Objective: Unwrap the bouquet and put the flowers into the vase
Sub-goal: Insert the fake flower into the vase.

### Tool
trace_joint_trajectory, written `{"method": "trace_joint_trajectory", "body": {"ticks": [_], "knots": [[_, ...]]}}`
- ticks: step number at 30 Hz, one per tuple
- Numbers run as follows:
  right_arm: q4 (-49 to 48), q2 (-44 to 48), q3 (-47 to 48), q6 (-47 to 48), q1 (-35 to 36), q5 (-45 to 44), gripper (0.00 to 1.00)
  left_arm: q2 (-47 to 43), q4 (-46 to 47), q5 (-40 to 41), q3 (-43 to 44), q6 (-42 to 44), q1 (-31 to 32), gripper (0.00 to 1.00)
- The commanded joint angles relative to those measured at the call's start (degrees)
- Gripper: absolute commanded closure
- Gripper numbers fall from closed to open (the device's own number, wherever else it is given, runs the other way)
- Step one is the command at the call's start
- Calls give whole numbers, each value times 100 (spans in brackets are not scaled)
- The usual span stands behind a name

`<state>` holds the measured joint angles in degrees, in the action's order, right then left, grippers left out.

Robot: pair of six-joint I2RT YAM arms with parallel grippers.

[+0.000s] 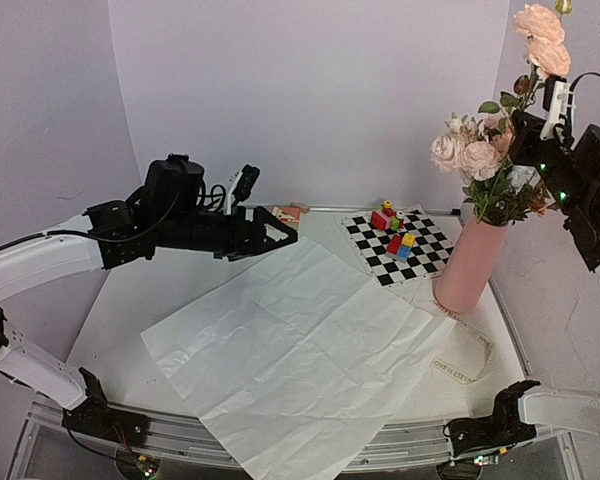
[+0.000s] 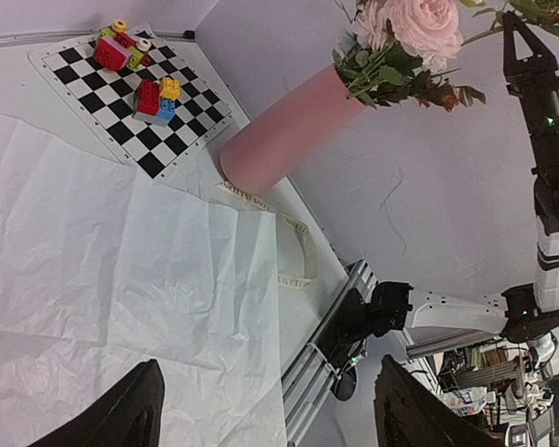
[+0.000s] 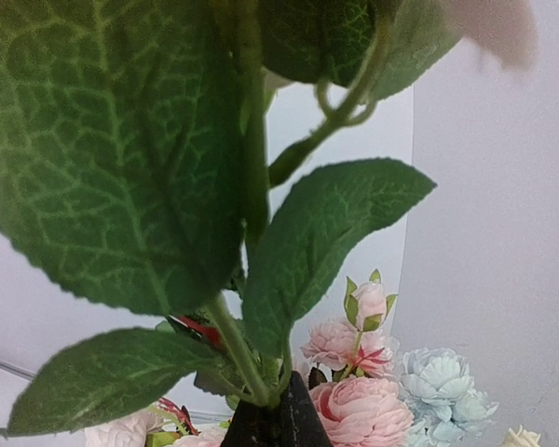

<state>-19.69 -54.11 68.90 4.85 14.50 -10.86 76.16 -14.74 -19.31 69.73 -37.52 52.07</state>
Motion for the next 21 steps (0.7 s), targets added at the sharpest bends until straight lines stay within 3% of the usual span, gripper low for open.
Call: {"method": "trace_joint_trajectory", "body": {"ticks": [1,9,21], "knots": [[-610,-11,347,200,-34,77,100,-171,184,-46,84,-1,-12,21],[-632,-34,521,230,-35,86,100,-293,181,9,-14,-28,-12,21],[-671,210,-220,335,-35,189,100,-314,182,-29,-51,-27,-13,21]]}}
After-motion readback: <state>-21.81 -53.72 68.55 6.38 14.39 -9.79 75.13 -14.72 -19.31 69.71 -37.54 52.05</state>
